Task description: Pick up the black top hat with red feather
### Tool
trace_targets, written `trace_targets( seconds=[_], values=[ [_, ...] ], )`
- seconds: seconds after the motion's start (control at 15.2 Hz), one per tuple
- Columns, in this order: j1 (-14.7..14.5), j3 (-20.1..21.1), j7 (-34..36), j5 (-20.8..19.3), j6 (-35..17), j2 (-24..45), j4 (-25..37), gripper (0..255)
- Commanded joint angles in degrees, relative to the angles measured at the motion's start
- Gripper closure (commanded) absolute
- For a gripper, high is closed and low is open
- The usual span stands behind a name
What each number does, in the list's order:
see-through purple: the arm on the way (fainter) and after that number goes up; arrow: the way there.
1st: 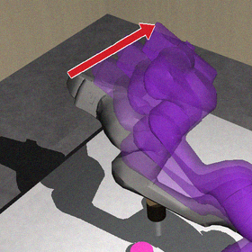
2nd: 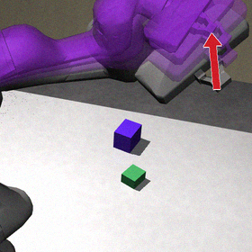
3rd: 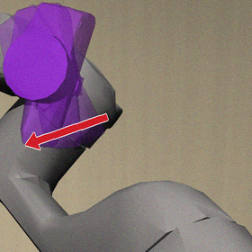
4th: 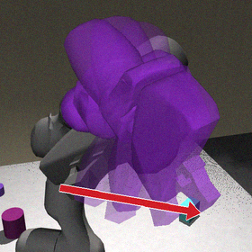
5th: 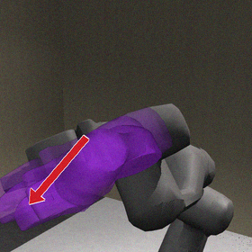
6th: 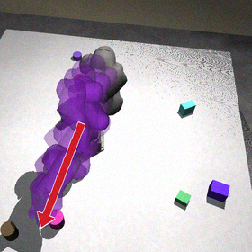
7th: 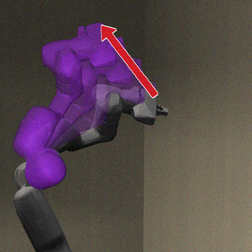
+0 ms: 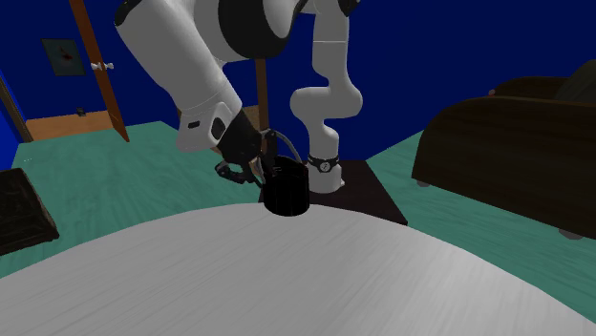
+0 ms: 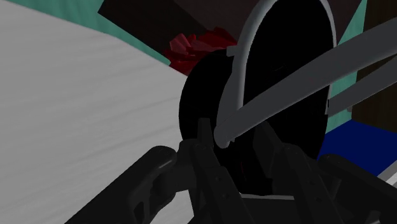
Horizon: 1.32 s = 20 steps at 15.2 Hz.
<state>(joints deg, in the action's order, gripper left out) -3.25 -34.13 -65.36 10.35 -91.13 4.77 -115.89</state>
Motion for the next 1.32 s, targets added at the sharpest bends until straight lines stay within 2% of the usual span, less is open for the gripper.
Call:
trace_targets(
  seconds=[0.0,0.2,1.25],
  values=[
    [0.0,0.0,0.0,0.0,0.0,0.0,-0.1,255],
    [0.0,0.0,0.0,0.0,-0.1,0.1,-0.1,255],
    [-0.3,0.1,2.9,-1.5,10.7,-3.6,8.0,255]
  ],
)
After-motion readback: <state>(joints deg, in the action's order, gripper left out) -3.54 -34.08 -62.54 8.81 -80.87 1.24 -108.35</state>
